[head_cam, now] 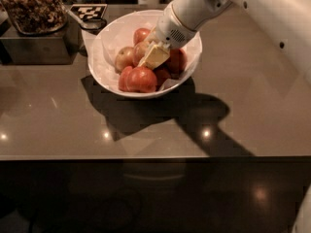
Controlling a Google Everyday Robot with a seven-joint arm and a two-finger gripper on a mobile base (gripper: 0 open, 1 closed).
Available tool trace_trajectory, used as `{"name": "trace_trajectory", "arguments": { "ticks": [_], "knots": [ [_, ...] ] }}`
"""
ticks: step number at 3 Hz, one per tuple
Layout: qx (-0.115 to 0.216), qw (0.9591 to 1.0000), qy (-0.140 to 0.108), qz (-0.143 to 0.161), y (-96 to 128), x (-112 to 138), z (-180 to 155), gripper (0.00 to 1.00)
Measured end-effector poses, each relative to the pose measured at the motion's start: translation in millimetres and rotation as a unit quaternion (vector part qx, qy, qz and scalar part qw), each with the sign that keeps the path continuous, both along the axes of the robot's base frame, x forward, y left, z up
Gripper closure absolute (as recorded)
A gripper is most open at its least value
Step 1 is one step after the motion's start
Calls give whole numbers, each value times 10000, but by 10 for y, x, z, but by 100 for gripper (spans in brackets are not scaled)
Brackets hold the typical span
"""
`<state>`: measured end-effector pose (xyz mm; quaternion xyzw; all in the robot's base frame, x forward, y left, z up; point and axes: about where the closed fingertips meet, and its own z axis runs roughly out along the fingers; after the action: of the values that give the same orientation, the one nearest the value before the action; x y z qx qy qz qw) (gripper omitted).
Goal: Pick apple from white bowl
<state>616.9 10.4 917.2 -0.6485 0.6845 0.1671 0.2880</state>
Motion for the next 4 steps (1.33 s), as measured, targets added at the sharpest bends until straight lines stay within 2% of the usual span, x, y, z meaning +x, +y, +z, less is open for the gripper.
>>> {"name": "trace_trajectory", "arguments": {
  "ticks": [1,2,3,4],
  "knots": [
    [0,10000,0,0,-1,8,1,40],
    [-41,10000,67,10,-11,0,-48,56],
    [485,9986,182,107,-33,-62,41,80],
    [1224,9920,46,319,-119,-215,450,100]
  ]
}}
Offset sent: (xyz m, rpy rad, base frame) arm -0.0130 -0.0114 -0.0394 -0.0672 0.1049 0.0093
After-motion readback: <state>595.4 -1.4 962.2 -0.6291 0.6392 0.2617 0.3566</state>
